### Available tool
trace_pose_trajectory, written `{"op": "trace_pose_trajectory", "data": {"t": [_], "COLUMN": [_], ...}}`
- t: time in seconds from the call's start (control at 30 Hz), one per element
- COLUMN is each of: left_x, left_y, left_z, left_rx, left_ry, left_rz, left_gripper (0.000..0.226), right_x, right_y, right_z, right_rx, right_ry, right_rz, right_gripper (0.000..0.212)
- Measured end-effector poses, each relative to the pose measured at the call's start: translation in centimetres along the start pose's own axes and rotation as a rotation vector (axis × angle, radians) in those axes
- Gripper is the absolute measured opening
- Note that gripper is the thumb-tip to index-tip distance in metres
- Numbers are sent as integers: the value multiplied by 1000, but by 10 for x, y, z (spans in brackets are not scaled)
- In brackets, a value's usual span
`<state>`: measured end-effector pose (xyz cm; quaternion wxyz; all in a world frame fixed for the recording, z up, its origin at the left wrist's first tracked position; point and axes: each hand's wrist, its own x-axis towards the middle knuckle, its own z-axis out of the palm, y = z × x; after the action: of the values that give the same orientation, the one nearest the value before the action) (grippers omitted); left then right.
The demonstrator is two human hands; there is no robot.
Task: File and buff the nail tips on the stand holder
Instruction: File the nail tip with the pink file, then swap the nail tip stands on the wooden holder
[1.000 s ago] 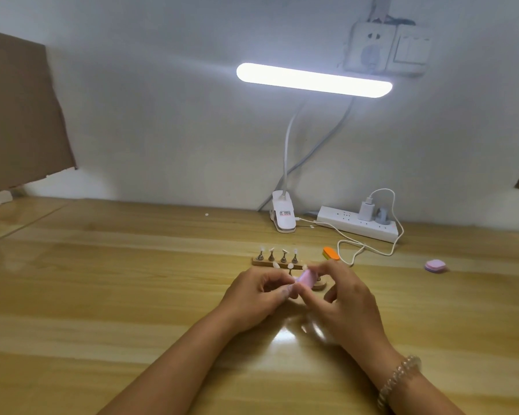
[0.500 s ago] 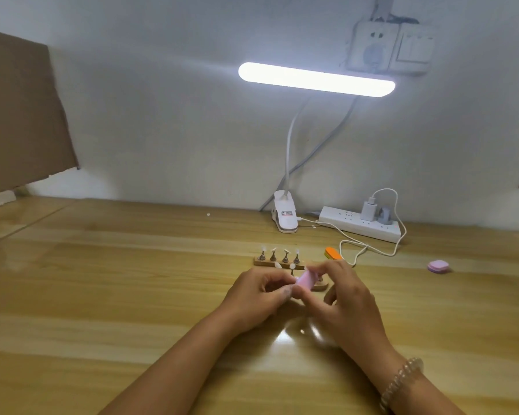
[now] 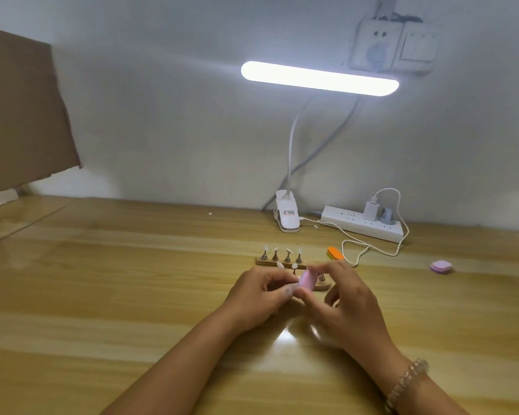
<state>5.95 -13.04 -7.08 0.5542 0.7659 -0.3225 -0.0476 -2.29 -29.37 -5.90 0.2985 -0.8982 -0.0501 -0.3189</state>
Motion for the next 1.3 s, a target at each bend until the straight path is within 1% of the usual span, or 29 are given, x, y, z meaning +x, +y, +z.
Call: {"op": "trace_pose_trajectory", "data": {"t": [0.03, 0.07, 0.13, 0.17, 0.27, 0.3, 0.4, 0.43, 0.53, 0.6, 0.67, 0.77, 0.83, 0.9, 0.97, 1.03, 1.13, 1.23, 1.3], "left_x": [0, 0, 0, 1, 1, 0, 1, 1, 1, 1, 2, 2, 1, 1, 1, 0, 0, 0, -1], "left_y": [0, 0, -1, -1, -2, -2, -3, -3, -3, -2, -2, -3, -3, -2, -1, -1, -1, 0, 0], "left_z": [0, 0, -1, -1, 0, 0, -1, -1, 0, 0, 0, 0, -1, -1, -1, 0, -1, -1, -1], "left_rx": [1, 0, 2, 3, 1, 5, 1, 2, 37, 68, 86, 104, 101, 93, 83, 61, 41, 24, 21], "left_ry": [-3, -8, -15, -14, -8, -8, -13, -15, -18, -11, 5, 15, 15, 10, 11, 16, 17, 6, -18], "left_rz": [4, 6, 3, 0, -5, -1, -10, -11, -6, -2, 0, 7, 7, 16, 13, 6, -11, -10, -6], "left_gripper": [20, 21, 24, 25, 19, 18, 19, 18, 12, 11, 12, 13, 17, 19, 13, 13, 16, 14, 15], "right_x": [0, -1, -4, -5, -1, -1, -4, -3, 0, -1, -2, 1, 0, -1, 0, 0, -3, -1, -2], "right_y": [1, 1, -2, -4, 1, 2, -2, -2, 2, 0, -2, 3, 3, -1, 0, 3, 0, 1, 1], "right_z": [-1, 0, 1, 2, 0, 0, 1, 1, 1, 2, 2, 0, 1, 2, 2, 1, 3, 3, 3], "right_rx": [-23, -43, -39, -20, -6, -29, -11, 7, -21, -48, -26, -26, -47, -11, 0, -21, -12, -22, -56], "right_ry": [18, 7, -55, -73, 19, 29, -47, -46, 32, -11, -73, -12, -19, -59, -25, 10, -39, 20, 12], "right_rz": [20, -3, -89, -96, 21, 28, -70, -59, 31, -16, -45, 34, 5, -39, 0, 24, -49, -3, -49], "right_gripper": [30, 30, 32, 33, 33, 34, 34, 33, 31, 34, 39, 33, 32, 34, 34, 32, 35, 35, 36]}}
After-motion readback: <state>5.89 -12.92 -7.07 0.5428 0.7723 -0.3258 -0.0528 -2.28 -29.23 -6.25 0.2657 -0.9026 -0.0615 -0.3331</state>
